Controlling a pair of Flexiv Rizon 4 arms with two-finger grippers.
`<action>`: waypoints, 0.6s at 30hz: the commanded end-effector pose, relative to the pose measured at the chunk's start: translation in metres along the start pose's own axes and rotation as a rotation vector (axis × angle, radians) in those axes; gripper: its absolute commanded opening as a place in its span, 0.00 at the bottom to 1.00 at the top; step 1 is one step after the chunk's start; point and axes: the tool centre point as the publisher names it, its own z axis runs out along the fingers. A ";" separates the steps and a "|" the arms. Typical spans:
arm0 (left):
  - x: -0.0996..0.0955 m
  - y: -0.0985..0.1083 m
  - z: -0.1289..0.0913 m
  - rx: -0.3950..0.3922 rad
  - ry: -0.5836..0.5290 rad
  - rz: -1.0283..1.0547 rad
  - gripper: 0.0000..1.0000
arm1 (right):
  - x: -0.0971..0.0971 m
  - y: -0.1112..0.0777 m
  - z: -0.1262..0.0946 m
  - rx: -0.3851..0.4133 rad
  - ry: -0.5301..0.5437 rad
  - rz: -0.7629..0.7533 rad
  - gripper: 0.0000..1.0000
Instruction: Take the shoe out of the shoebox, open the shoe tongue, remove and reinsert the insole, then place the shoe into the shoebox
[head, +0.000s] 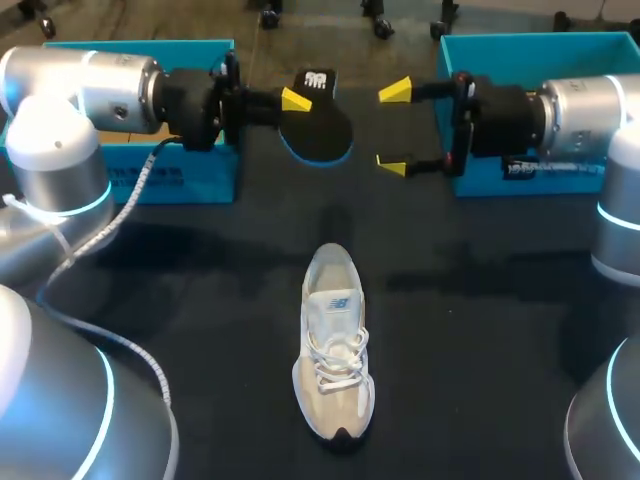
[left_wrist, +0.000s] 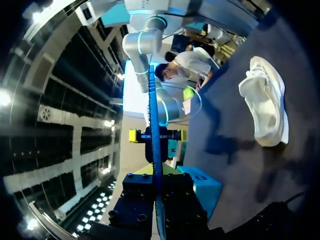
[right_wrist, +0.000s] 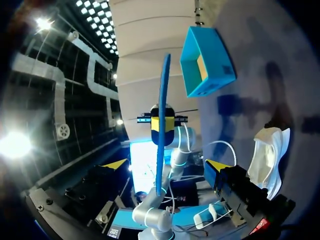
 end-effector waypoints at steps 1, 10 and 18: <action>0.006 0.002 0.009 -0.006 -0.010 0.060 0.00 | -0.001 0.002 0.012 0.008 -0.002 0.004 1.00; 0.014 0.009 0.020 -0.012 0.001 0.101 0.00 | 0.002 0.001 0.032 0.065 -0.057 -0.037 0.93; 0.014 0.006 0.023 -0.023 0.005 0.181 0.00 | -0.003 0.006 0.039 0.081 -0.052 -0.043 0.58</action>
